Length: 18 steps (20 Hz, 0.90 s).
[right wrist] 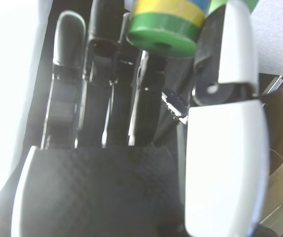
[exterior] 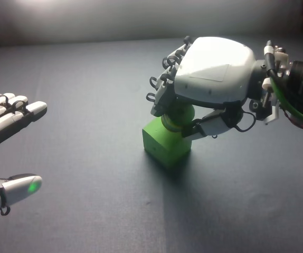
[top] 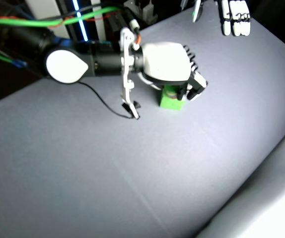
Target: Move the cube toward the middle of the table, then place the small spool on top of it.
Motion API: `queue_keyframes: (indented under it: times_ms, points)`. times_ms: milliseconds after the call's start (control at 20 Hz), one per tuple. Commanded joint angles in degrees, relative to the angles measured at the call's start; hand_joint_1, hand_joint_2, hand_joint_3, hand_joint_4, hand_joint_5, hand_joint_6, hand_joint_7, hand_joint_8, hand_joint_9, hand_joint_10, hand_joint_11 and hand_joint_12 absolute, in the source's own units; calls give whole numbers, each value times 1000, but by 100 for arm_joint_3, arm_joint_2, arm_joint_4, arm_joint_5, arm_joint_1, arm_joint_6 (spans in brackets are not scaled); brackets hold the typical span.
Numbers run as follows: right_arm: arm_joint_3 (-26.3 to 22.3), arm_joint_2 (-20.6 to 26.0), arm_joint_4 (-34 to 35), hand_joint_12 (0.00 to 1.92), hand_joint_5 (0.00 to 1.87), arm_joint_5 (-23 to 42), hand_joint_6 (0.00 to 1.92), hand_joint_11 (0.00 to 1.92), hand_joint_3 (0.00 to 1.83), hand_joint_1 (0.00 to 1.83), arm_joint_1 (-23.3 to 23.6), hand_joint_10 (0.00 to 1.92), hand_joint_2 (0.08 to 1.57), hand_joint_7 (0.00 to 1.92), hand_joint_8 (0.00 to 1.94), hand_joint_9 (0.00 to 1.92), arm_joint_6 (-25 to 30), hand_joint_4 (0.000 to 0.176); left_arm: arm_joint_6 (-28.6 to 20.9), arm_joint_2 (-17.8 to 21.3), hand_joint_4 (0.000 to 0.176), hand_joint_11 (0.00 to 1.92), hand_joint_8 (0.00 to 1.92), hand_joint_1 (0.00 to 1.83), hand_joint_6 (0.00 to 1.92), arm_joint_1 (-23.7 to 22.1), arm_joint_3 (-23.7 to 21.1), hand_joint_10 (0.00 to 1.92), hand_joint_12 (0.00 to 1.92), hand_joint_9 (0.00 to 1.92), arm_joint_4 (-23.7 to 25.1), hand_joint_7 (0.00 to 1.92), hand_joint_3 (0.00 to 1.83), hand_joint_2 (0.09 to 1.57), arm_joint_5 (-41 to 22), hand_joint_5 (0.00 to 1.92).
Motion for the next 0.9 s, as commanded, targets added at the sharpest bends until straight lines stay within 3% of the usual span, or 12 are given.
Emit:
queue_keyframes:
  times_ms: [0,100,200,250,300,350,400,500,600,700,800,850]
  points:
    - [10,-16,160,1520,1387,565,2,761,0,1298,71,966,1021,1174,903,1060,-26,0,-28,-17,126,0,0,237,0,-22,30,3,259,53,-32,76,0,1226,-684,61]
    - [11,-32,159,1513,1374,565,1,823,0,1297,71,1018,1023,1174,923,1098,-26,0,-29,-17,114,0,2,250,5,-23,29,2,265,55,-32,83,0,1228,-682,74]
    - [23,-53,159,1567,1373,546,5,823,0,1297,71,1060,1022,1184,896,1086,-26,0,-29,-16,120,0,4,277,2,-26,30,3,233,64,-32,97,1,1234,-679,83]
    - [28,-71,159,1409,1363,537,55,816,0,1301,70,838,1004,1285,668,1105,-26,0,-29,-13,126,0,1,269,0,-26,29,2,207,52,-32,92,0,1226,-680,78]
    - [34,-90,159,1261,1189,525,473,693,2,1284,69,545,1010,1325,519,1118,-27,0,-32,-12,112,0,0,255,0,-25,29,3,227,59,-32,92,2,1240,-680,76]
    - [40,-104,158,1271,1109,516,640,613,0,1274,67,415,1027,1289,569,1129,-27,0,-35,-12,111,0,1,255,0,-25,30,1,212,56,-32,85,2,1247,-681,71]
    - [45,-116,158,1476,1099,504,557,739,1,1283,65,706,1053,1172,868,1117,-27,0,-38,-11,117,0,1,243,1,-25,30,0,190,57,-30,88,0,1236,-686,73]
    - [49,-118,158,1536,1078,492,571,692,1,1283,64,906,1068,1121,981,1013,-27,0,-38,-11,109,0,1,222,0,-26,30,2,244,59,-29,88,0,1219,-686,76]
    - [52,-118,158,1360,983,490,817,671,0,1261,63,610,1080,1141,875,1044,-27,0,-38,-11,116,0,3,242,2,-26,32,2,240,64,-28,99,0,1213,-686,83]
    - [53,-118,157,1342,1021,490,743,692,0,1264,63,485,1075,1131,908,1083,-32,0,-42,-11,124,0,1,241,1,-26,36,1,206,64,-28,100,0,1217,-685,84]
    - [55,-119,157,1229,964,490,896,584,0,1230,62,329,1106,1037,1007,1012,-36,0,-48,-13,100,0,2,242,2,-29,41,2,235,76,-26,114,1,1224,-687,95]
    - [57,-119,157,1229,964,489,896,584,0,1230,62,329,1106,1037,1007,1012,-37,0,-49,-14,100,0,2,242,2,-29,44,2,235,76,-26,114,1,1224,-686,95]
